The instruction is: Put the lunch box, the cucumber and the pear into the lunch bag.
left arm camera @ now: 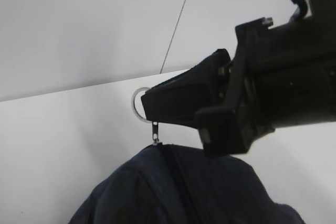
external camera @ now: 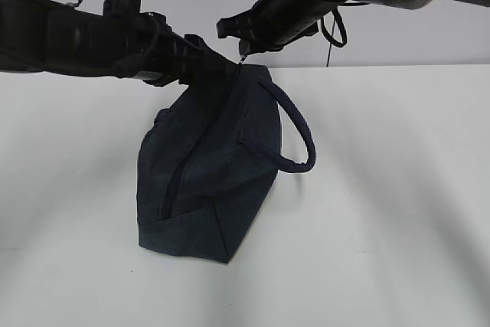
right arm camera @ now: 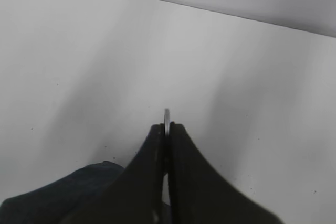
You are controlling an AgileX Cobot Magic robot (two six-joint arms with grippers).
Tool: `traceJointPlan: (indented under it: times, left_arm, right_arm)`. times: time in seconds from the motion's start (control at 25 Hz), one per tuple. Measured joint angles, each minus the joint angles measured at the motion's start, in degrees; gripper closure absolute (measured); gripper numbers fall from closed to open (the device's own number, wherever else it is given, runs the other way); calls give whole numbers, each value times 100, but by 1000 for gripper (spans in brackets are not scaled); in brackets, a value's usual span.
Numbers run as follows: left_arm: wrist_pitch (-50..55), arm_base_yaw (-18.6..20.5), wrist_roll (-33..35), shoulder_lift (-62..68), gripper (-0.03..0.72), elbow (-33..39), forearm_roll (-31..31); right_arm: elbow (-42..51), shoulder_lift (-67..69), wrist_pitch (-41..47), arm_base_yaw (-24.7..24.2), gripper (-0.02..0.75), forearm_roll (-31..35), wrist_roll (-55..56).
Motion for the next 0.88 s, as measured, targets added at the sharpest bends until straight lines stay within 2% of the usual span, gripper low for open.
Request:
traceJointPlan:
  times: [0.04,0.16,0.24,0.64,0.88]
  left_arm:
    - [1,-5,-29,50,394,-50,-4]
    - [51,-11,-62,132,599,-108,-9]
    - [131,-11,-62,151,657,-108,31]
    - [223,-11,-74,55,669,-131,403]
    - [84,-11,-87,-190,669,-112,591]
  right_arm:
    - [0,0,11,0,732,0,0]
    - [0,0,37,0,732,10,0]
    - [0,0,49,0,732,8,0]
    - [0,10,-20,-61,732,123,0]
    - [-14,231,-20,-255,732,645,0]
